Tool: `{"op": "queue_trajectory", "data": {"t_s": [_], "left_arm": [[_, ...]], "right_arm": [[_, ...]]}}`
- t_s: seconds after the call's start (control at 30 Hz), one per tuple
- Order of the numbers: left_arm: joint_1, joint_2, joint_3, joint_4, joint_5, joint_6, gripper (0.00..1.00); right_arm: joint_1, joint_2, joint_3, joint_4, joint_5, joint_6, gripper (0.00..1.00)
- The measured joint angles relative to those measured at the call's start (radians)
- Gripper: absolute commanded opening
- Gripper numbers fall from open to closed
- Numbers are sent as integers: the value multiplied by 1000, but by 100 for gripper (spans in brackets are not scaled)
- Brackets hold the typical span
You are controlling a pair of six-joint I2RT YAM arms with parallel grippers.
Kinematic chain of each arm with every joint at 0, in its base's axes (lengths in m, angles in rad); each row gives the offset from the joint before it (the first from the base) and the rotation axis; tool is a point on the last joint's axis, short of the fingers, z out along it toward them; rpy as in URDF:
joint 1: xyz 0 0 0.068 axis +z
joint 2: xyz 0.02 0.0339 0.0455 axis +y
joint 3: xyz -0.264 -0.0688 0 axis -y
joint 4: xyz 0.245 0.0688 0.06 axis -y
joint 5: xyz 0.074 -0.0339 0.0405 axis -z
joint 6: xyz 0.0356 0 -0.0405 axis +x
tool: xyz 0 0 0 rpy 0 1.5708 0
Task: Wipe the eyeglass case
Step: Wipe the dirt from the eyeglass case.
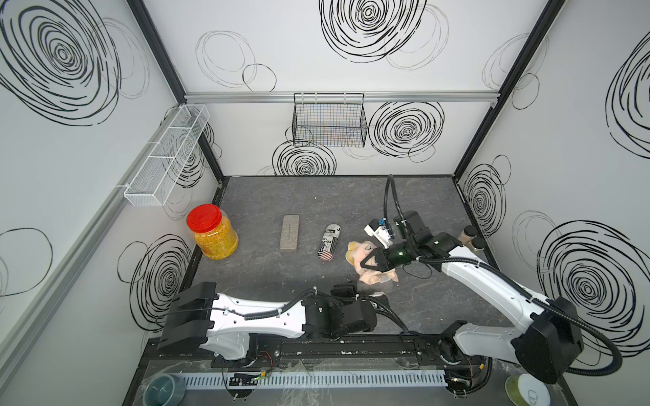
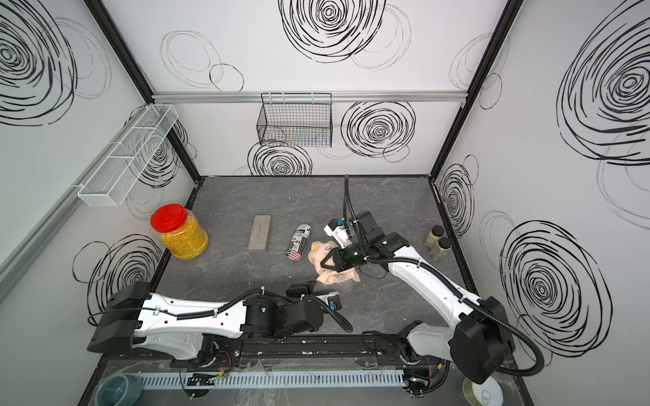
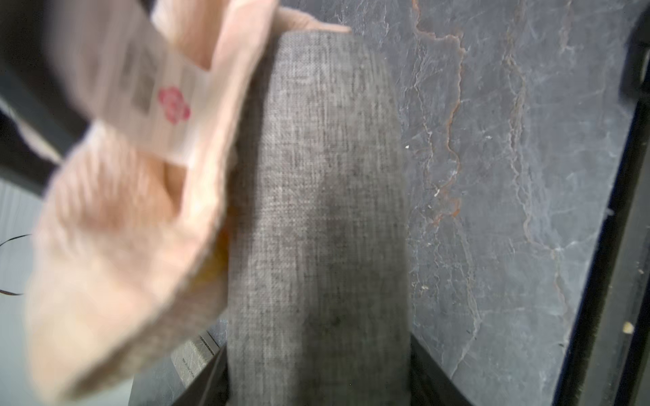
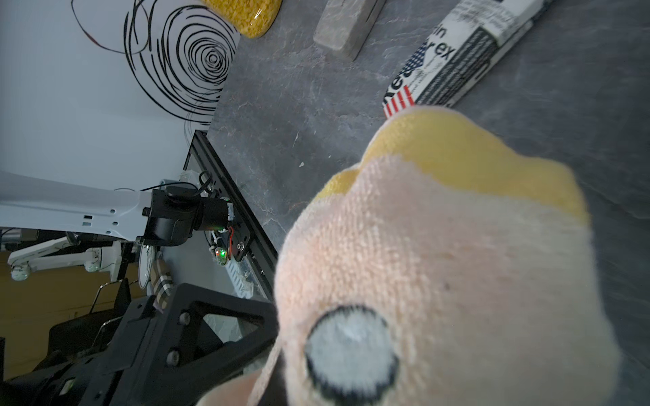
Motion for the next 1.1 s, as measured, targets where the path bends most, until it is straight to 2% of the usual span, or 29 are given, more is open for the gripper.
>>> {"op": "queue_trajectory", "data": {"t_s": [0.1,0.23,0.33,0.5,0.67,0.87,1.0,1.1], "left_arm": [[-7,8,0,2,-26,6,55],[-14,17,-7,7,-41,11,55],[-20,17,-9,11,-41,16,55],[-21,17,-9,24,-46,18,55],[-22,23,-9,24,-63,18,54],[-24,23,-11,21,-74,18,54],[-26,24,-11,22,-78,18,54],[-26,28,-11,23,-77,18,55]], "right_arm": [[40,62,45,-3,21,8,0],[41,77,53,-39,89,16,0],[13,32,36,-85,164,27,0],[-91,-125,-27,-136,249,41,0],[-80,-192,-53,-103,188,46,0],[38,-70,-26,3,106,75,0],[55,-34,1,-4,119,81,0],[29,-51,1,-37,157,81,0]]}}
